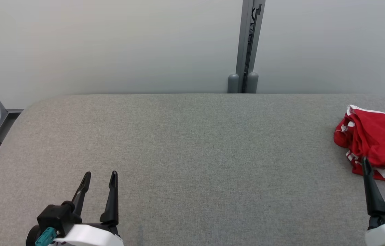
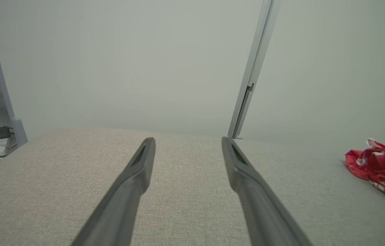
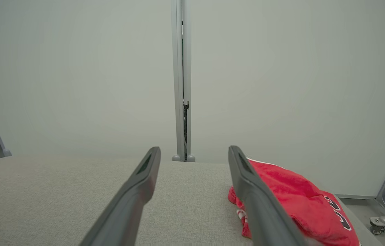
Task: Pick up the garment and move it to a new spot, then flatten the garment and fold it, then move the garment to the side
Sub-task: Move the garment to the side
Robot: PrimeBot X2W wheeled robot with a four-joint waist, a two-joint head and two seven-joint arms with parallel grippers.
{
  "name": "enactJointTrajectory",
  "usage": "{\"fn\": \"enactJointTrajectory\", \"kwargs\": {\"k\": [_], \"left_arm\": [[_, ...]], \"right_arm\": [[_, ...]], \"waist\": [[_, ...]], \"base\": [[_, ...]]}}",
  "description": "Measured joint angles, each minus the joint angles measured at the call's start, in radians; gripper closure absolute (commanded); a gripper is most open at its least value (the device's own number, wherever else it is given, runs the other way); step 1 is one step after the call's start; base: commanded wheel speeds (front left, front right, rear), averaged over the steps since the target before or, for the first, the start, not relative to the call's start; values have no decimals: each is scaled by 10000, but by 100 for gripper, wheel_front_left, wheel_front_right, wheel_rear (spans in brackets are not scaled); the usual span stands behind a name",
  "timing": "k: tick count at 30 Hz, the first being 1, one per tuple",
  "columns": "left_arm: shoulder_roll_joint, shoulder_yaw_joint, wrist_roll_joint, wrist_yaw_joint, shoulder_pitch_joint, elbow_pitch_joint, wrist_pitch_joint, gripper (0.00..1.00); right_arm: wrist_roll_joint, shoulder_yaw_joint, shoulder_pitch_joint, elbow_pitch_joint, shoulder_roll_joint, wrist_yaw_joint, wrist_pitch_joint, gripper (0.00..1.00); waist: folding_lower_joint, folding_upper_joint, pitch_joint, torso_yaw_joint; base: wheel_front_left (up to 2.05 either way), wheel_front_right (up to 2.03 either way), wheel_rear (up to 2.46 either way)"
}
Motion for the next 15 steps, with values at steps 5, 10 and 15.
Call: {"fn": "enactJointTrajectory", "kwargs": {"k": [5, 10, 15], "left_arm": [[-46, -125, 10, -165, 23, 305, -148, 0], [-58, -157, 12, -249, 29, 431, -245, 0], [-100, -238, 46, -249, 28, 393, -318, 0]], "right_arm": [[-219, -267, 537, -286, 397, 0, -148, 0], [-182, -201, 704, -407, 585, -2, -303, 0], [-58, -130, 781, -384, 719, -2, -391, 0]], "waist": [[0, 0, -40, 22], [0, 0, -65, -35], [0, 0, -71, -53]], "base": [[0, 0, 0], [0, 0, 0], [0, 0, 0]]}}
